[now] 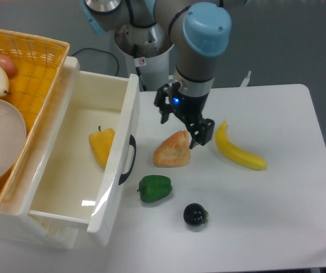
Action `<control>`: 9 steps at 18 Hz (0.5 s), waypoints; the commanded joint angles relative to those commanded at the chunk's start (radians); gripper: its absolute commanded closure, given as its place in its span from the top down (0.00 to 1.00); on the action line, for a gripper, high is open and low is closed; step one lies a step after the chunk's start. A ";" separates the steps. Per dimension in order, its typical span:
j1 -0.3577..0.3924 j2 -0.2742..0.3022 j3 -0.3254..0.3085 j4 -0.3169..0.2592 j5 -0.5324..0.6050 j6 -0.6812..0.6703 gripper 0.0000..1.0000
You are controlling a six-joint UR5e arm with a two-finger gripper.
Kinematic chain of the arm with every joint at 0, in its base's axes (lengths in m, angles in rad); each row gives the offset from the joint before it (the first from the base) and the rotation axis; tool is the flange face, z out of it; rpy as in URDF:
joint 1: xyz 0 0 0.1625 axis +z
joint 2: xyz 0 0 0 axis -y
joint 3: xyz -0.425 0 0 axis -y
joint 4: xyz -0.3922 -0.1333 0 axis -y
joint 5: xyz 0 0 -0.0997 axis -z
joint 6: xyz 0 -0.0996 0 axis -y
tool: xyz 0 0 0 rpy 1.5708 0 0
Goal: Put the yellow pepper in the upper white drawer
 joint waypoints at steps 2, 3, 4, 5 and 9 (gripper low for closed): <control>0.008 -0.038 0.006 0.069 0.040 0.003 1.00; 0.009 -0.046 0.006 0.077 0.067 0.008 1.00; 0.014 -0.049 0.006 0.080 0.086 0.023 1.00; 0.014 -0.057 0.008 0.083 0.104 0.046 1.00; 0.023 -0.091 0.014 0.115 0.130 0.089 1.00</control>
